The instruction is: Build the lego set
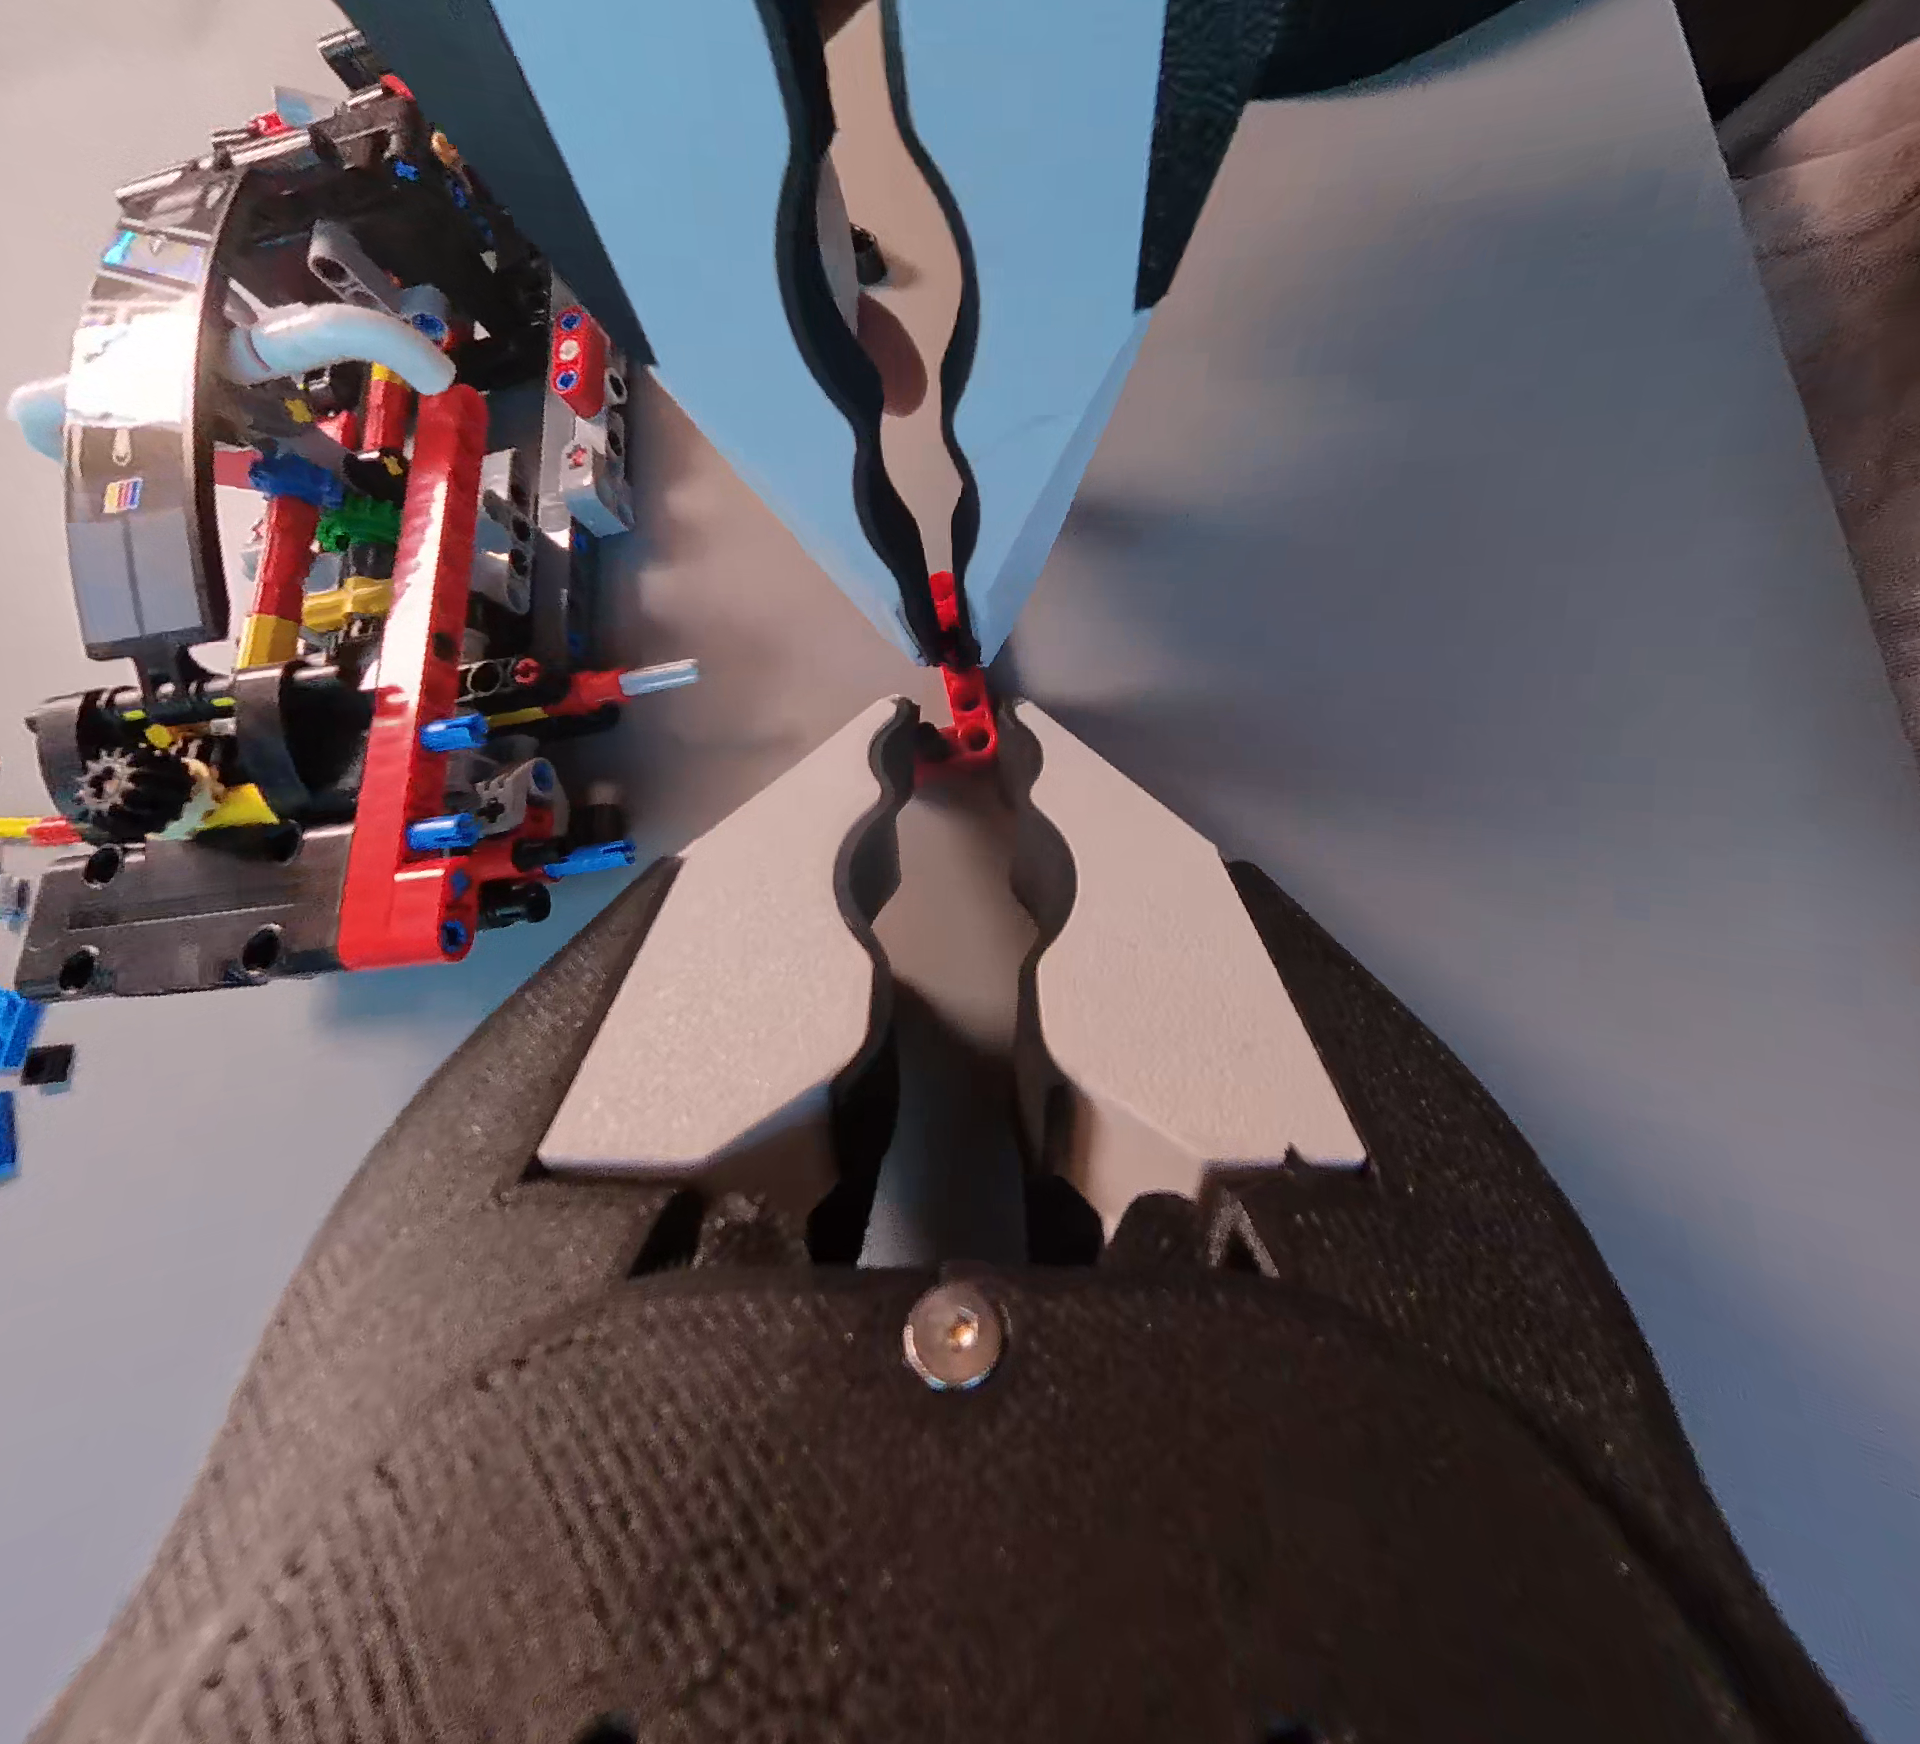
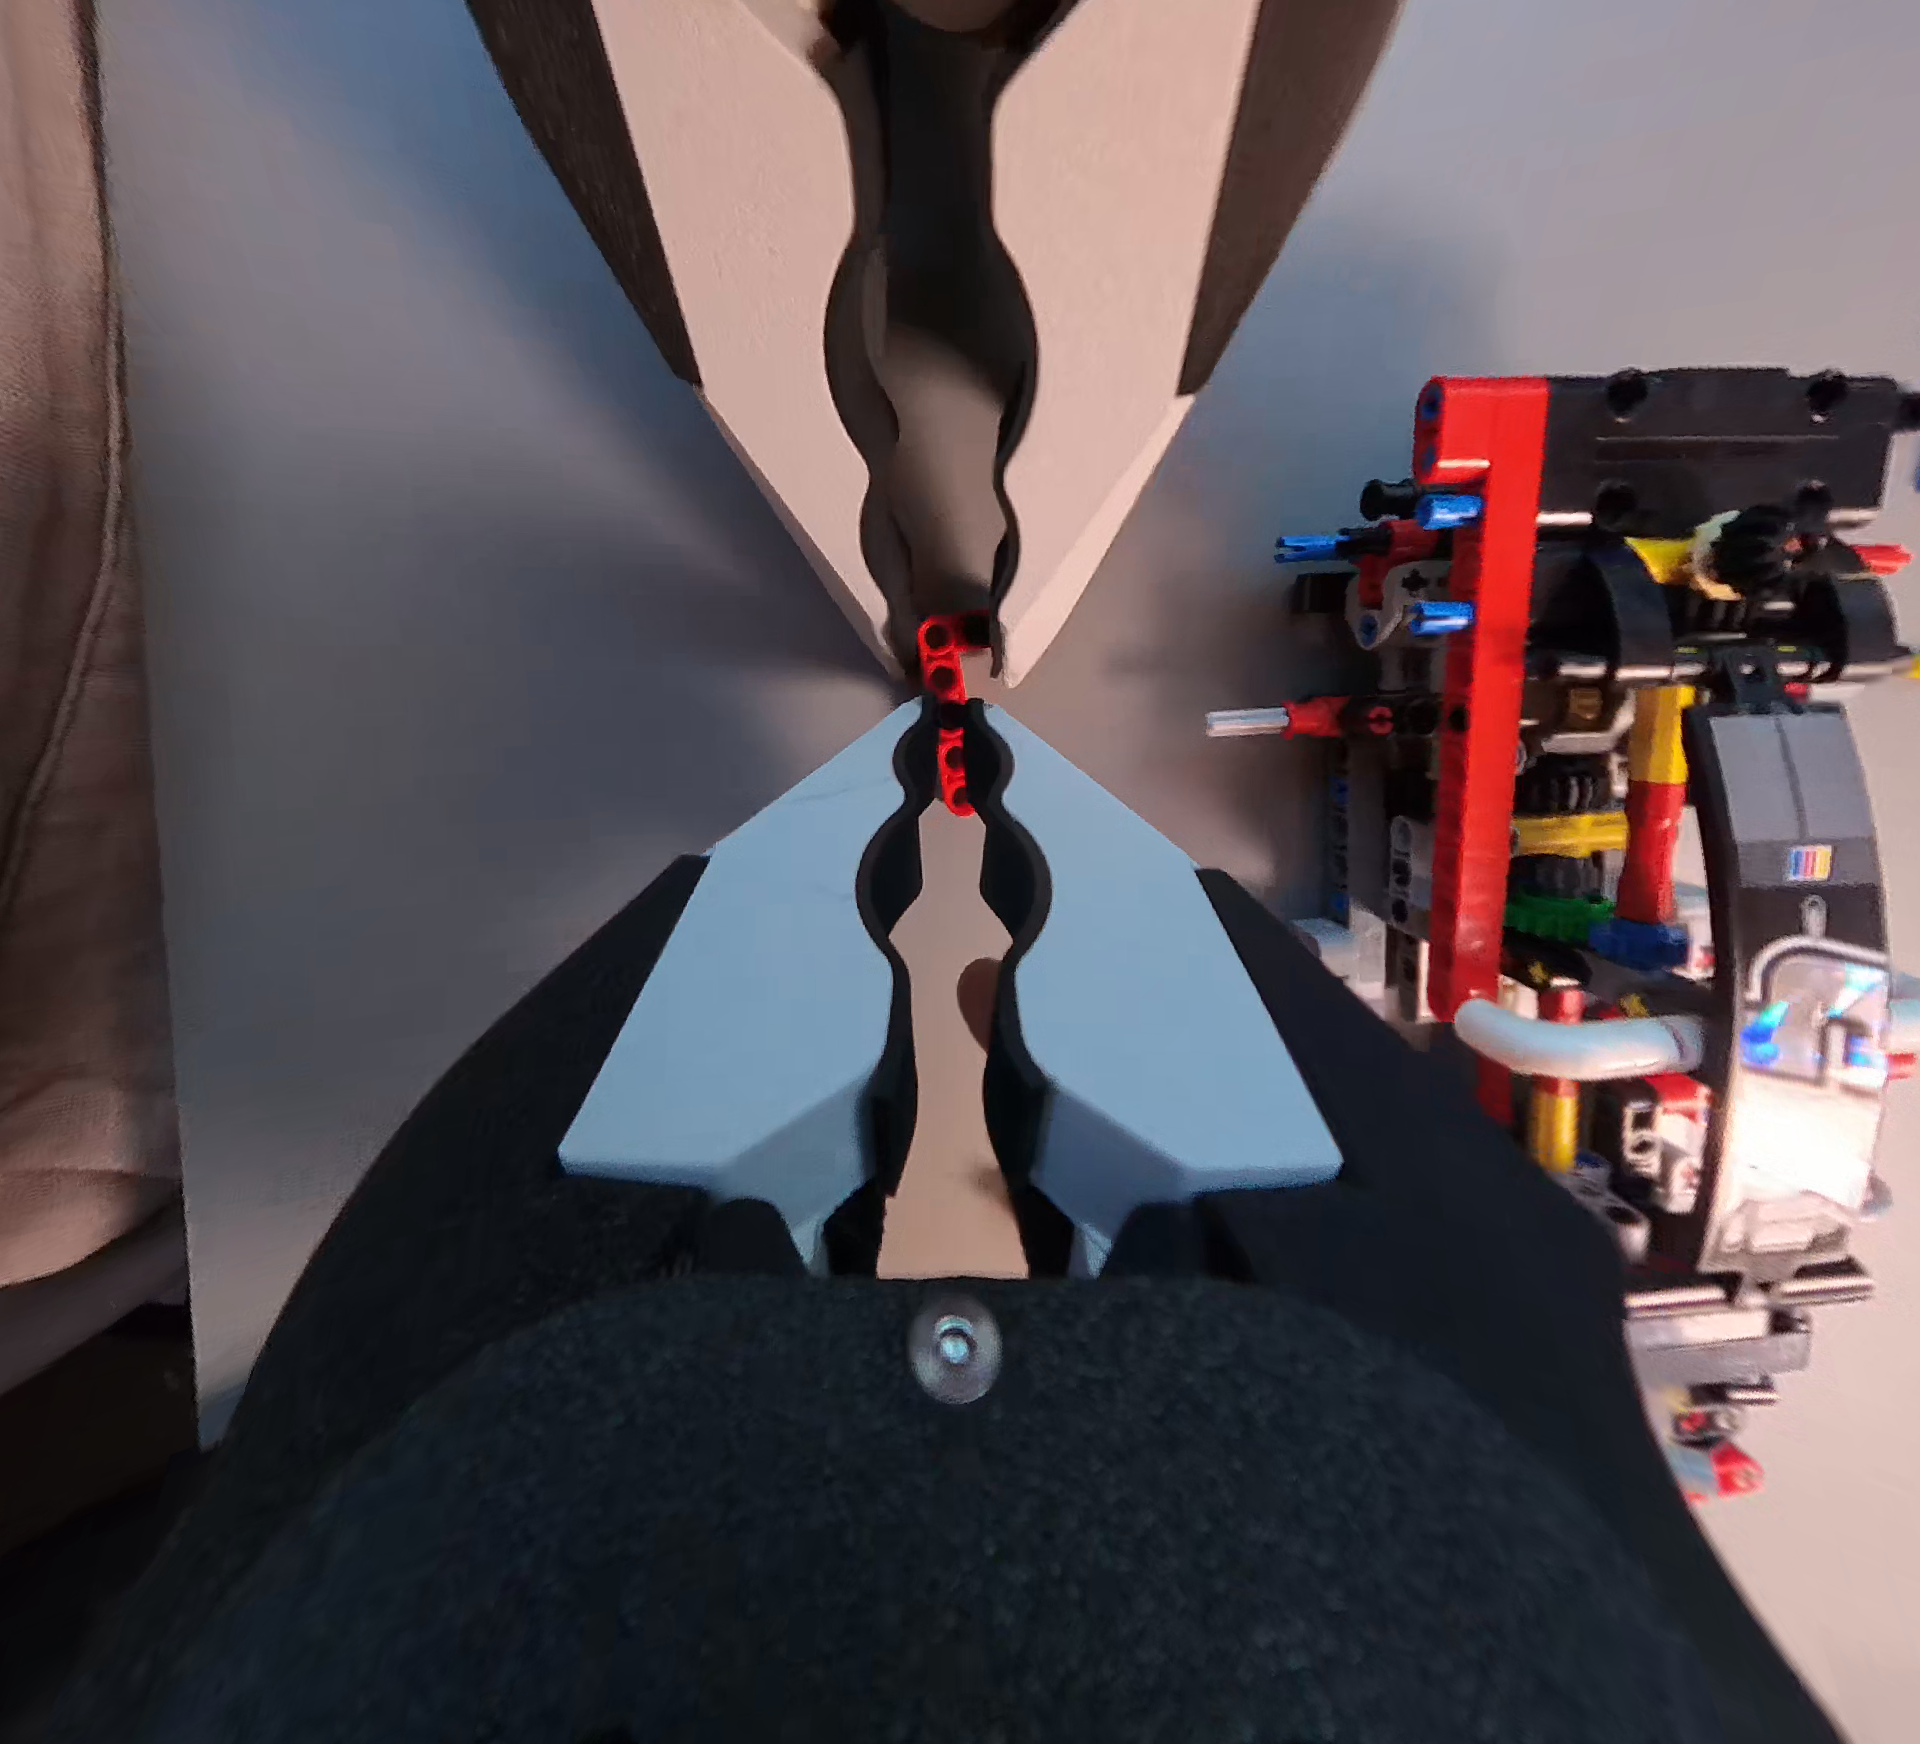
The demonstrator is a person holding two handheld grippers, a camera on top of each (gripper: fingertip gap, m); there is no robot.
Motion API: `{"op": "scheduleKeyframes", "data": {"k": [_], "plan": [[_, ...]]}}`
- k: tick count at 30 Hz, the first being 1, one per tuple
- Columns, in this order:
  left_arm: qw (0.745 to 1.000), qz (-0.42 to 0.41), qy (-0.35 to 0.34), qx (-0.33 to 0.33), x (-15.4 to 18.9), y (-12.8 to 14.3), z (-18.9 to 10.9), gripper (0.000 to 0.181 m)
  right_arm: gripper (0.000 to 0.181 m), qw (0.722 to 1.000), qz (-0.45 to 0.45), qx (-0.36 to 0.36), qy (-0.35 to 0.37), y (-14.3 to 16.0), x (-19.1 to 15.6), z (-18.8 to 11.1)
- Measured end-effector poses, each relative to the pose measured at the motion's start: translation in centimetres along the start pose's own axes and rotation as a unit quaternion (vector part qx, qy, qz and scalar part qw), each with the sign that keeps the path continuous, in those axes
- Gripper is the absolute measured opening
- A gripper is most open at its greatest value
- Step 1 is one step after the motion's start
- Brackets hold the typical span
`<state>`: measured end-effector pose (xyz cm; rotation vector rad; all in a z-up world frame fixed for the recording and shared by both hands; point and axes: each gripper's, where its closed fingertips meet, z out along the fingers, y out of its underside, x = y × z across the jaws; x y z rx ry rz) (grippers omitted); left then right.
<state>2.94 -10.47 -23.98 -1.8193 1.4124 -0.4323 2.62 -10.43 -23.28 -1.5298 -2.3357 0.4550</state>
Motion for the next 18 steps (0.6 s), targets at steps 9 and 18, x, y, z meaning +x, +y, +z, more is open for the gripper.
{"op": "scheduleKeyframes", "data": {"k": [9, 18], "plan": [[1.0, -0.003, 0.005, 0.008, -0.05, -0.01, 0.0, 0.014, 0.002, 0.993, 0.071, 0.098, 0.006, 0.11, 0.11, 0.21], [1.0, -0.002, 0.004, 0.009, -0.03, -0.03, 0.01, 0.014, 0.003, 0.992, 0.093, 0.084, 0.002, 0.16, 0.1, 0.23]]}}
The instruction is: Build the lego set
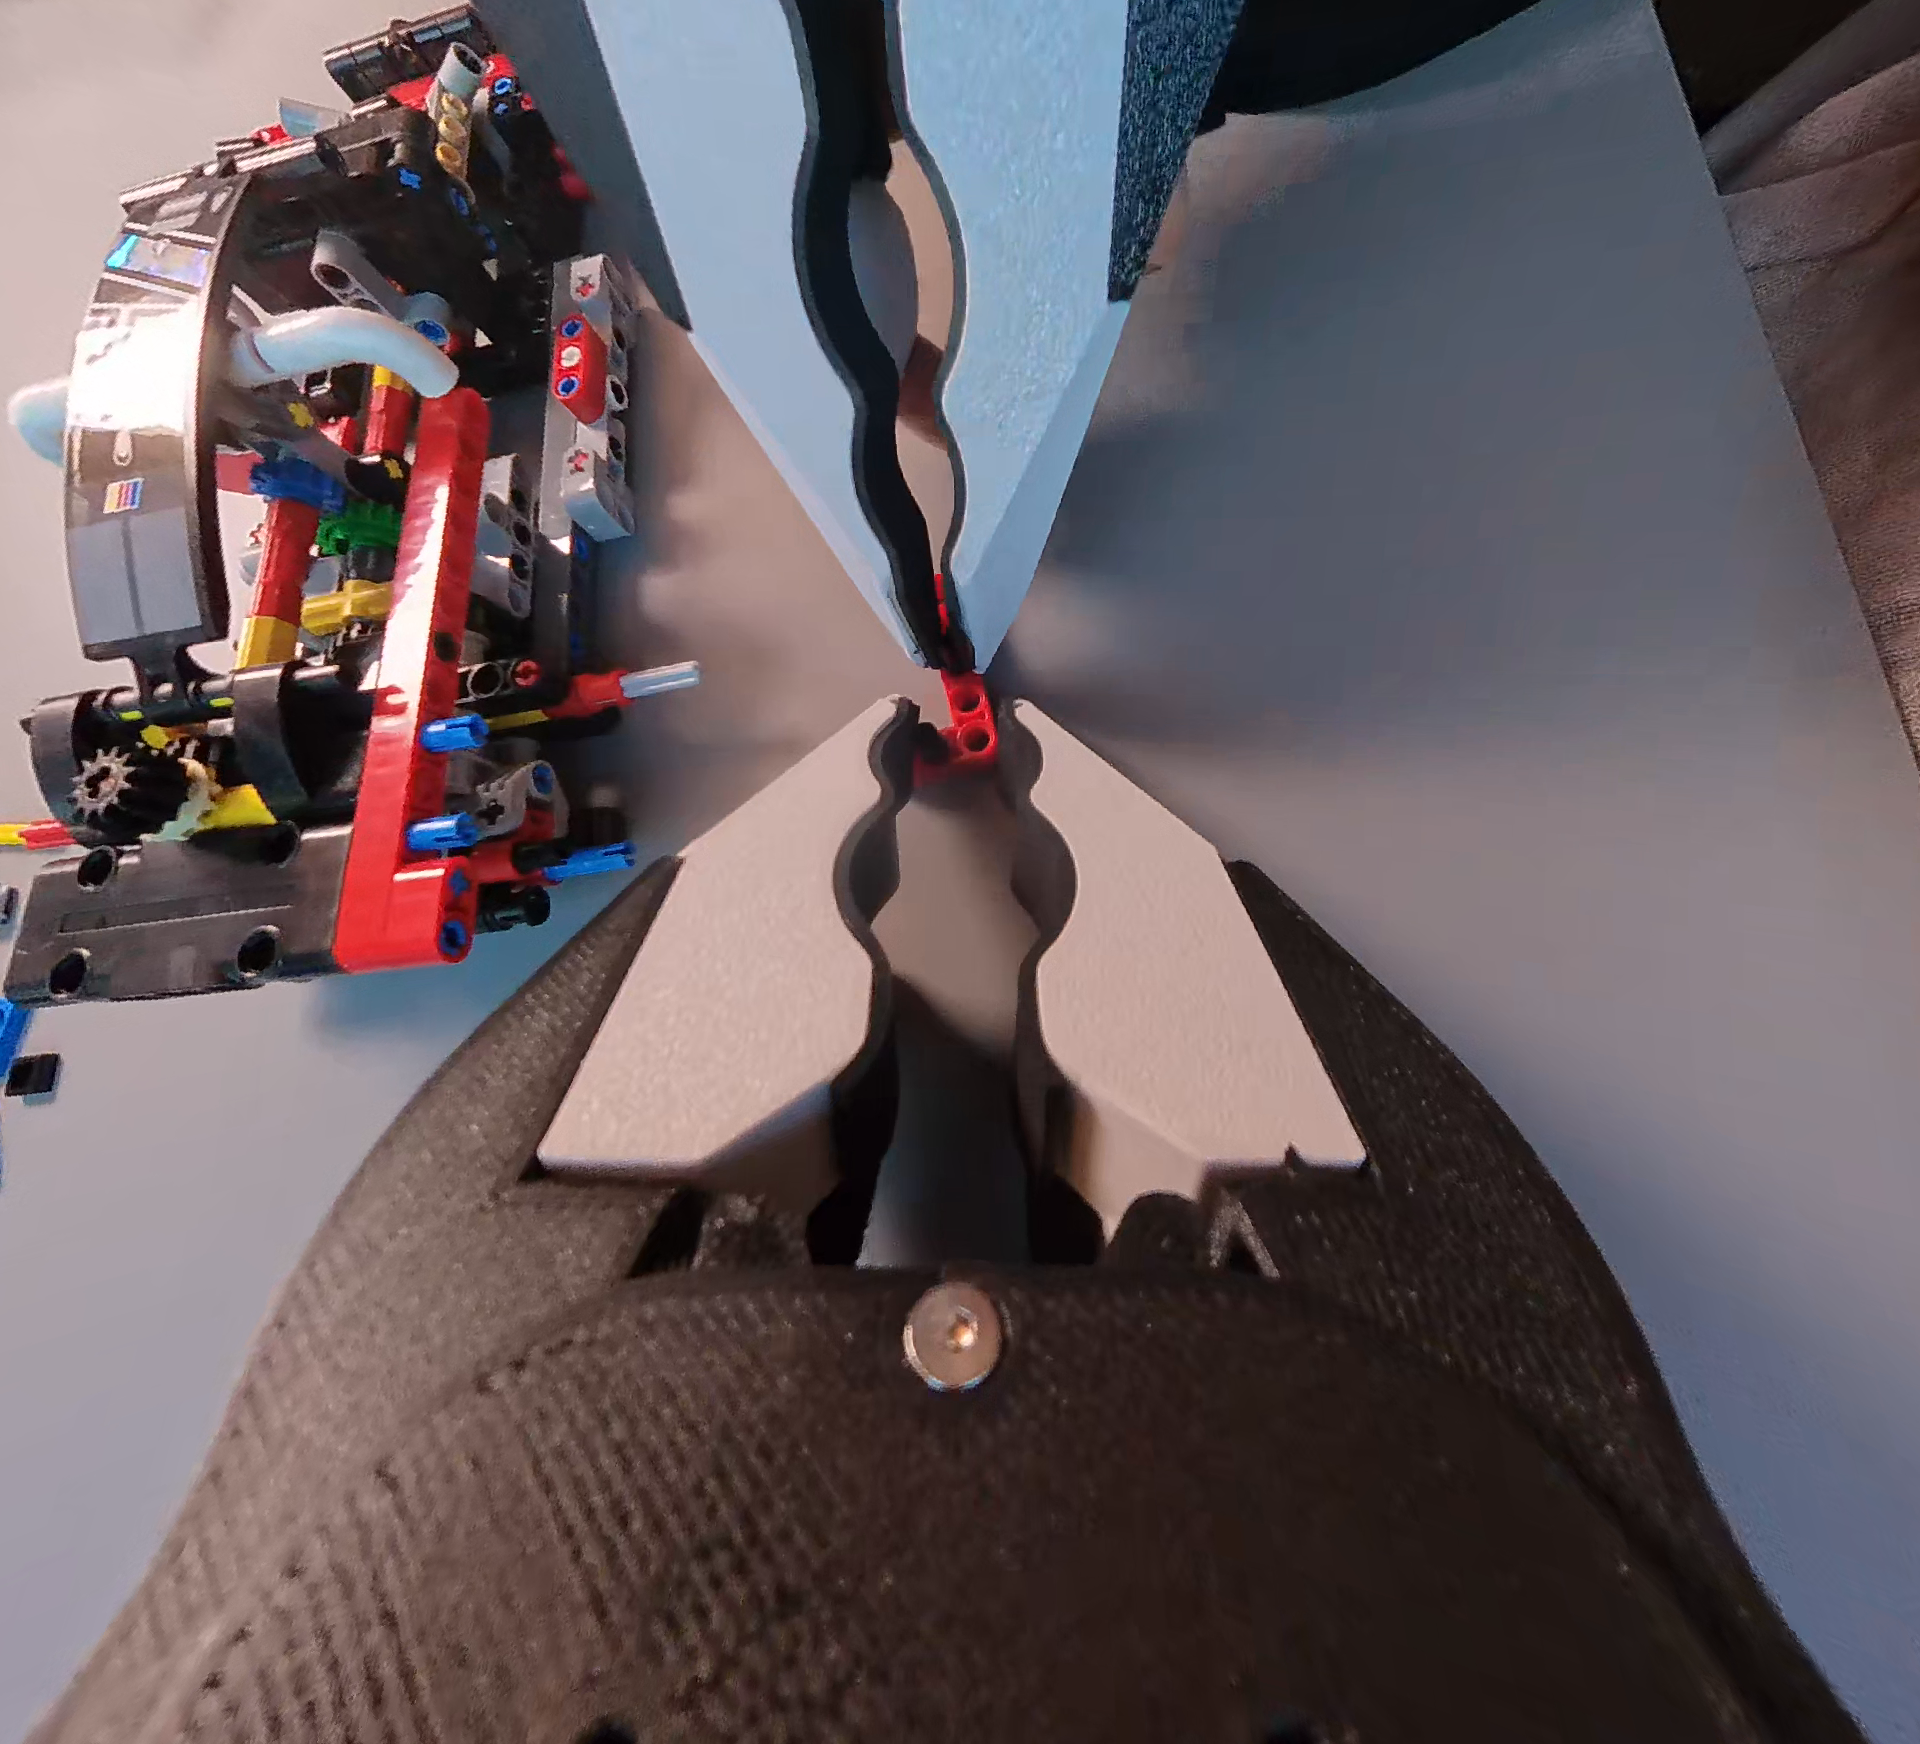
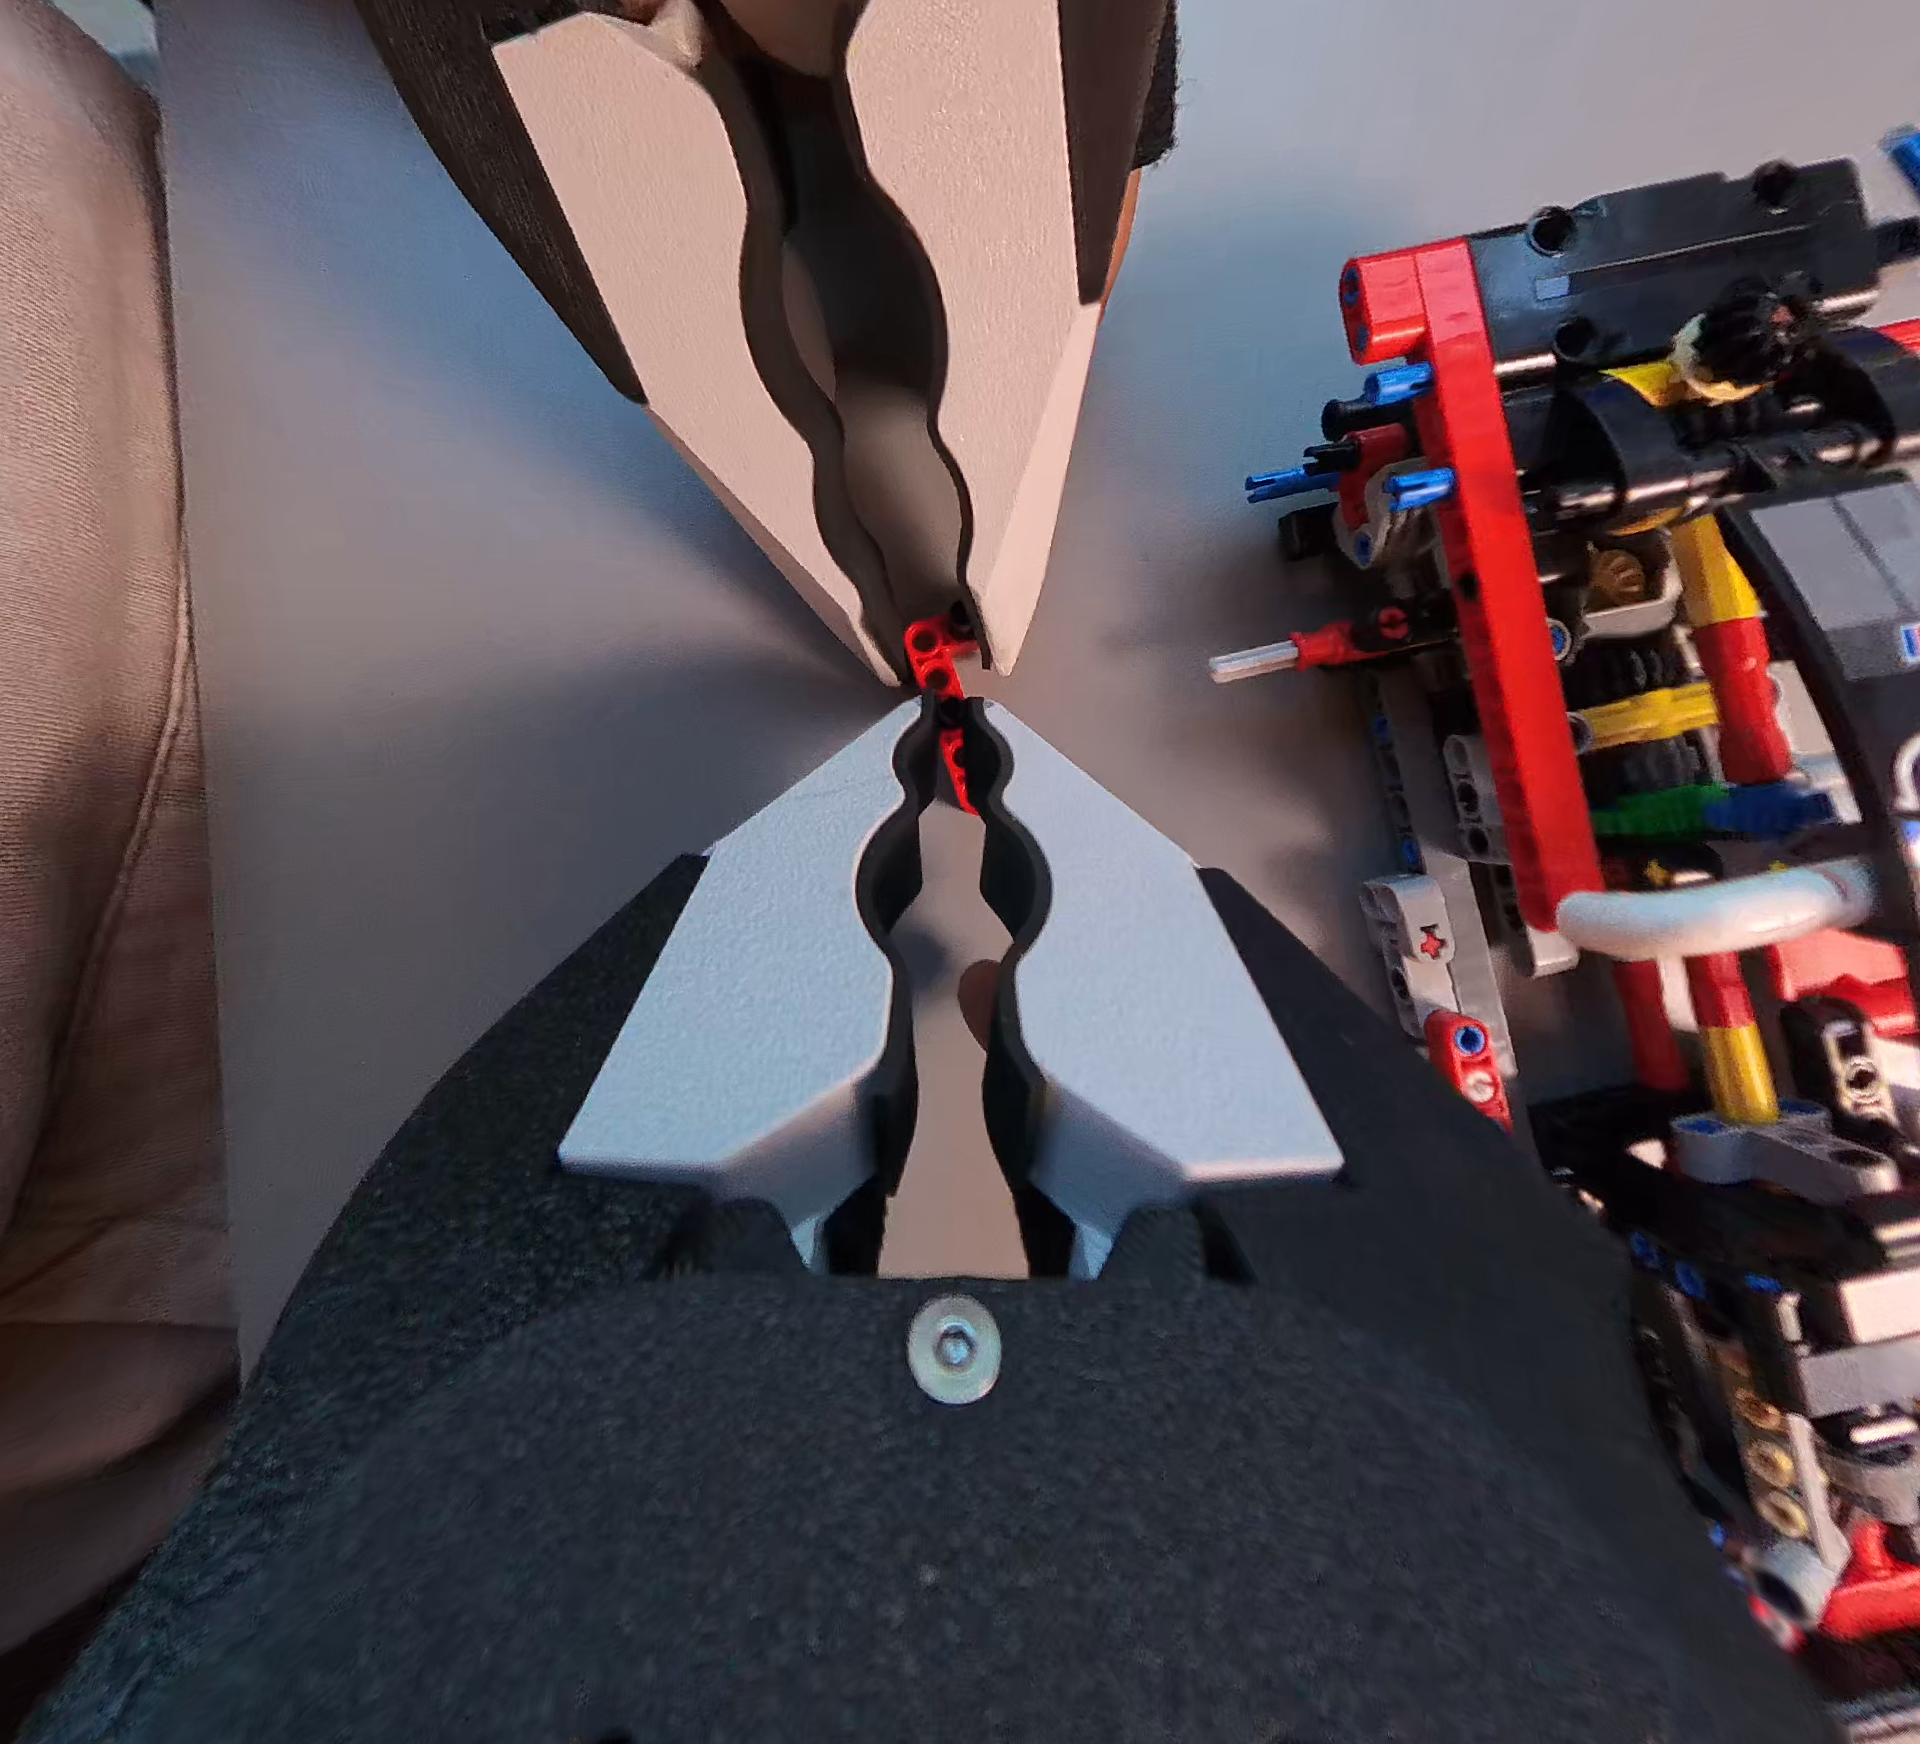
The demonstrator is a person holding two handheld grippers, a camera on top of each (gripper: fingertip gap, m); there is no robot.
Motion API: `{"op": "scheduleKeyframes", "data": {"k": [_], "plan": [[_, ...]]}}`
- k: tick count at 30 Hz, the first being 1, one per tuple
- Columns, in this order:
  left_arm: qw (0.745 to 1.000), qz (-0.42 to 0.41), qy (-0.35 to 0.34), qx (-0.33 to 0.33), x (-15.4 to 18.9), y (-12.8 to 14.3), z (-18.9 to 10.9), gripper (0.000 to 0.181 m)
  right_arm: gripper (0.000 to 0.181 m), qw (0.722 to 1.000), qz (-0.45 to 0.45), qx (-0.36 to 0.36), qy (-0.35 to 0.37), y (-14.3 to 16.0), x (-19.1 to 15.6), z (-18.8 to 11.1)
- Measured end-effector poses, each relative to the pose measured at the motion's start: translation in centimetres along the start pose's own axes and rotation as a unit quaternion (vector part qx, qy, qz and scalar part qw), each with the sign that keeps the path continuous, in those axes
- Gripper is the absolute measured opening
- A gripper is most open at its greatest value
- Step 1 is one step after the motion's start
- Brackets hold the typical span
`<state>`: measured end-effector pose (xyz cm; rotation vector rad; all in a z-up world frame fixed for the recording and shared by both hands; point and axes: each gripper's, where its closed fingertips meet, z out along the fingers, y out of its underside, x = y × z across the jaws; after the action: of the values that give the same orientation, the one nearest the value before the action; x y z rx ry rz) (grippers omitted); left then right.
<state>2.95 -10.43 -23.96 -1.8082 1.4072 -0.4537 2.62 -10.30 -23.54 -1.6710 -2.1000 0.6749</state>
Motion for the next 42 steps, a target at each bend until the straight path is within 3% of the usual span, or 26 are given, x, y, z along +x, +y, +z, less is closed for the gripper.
{"op": "scheduleKeyframes", "data": {"k": [3, 6, 8, 9, 18, 32, 36, 38, 42], "plan": [[1.0, 0.002, -0.001, 0.002, 0.0, 0.0, 0.0, 0.014, 0.003, 0.999, -0.008, -0.045, 0.0, 0.0, 0.0, 0.1], [1.0, 0.004, -0.004, 0.001, 0.0, 0.0, 0.0, 0.014, 0.003, 0.999, -0.019, -0.035, -0.01, 0.0, 0.0, 0.1], [1.0, 0.004, -0.003, 0.001, 0.0, 0.0, 0.0, 0.014, 0.021, 0.999, -0.015, -0.028, -0.023, 0.2, -0.2, 0.0], [1.0, 0.003, -0.003, 0.002, 0.0, 0.0, 0.0, 0.014, 0.022, 0.999, -0.015, -0.021, -0.026, 0.2, -0.2, -0.2], [1.0, 0.005, -0.002, 0.002, 0.0, 0.0, 0.0, 0.014, 0.002, 0.998, -0.042, -0.031, -0.019, -0.4, -0.1, -0.6], [1.0, 0.003, 0.001, 0.002, 0.0, 0.0, 0.0, 0.014, 0.001, 0.992, -0.039, -0.112, -0.036, 0.0, -0.1, -0.2], [1.0, 0.004, 0.001, 0.003, 0.0, 0.1, -0.1, 0.014, 0.003, 0.996, -0.047, -0.073, -0.015, -0.1, -0.1, -0.3], [1.0, 0.012, 0.002, 0.003, 0.0, 0.1, -0.2, 0.014, 0.031, 0.997, -0.04, -0.063, -0.021, 0.7, -0.4, -0.4], [1.0, 0.019, 0.003, 0.01, -0.2, 0.1, -0.3, 0.021, 0.025, 1.0, -0.015, -0.01, 0.011, 1.1, 0.3, -0.5]]}}
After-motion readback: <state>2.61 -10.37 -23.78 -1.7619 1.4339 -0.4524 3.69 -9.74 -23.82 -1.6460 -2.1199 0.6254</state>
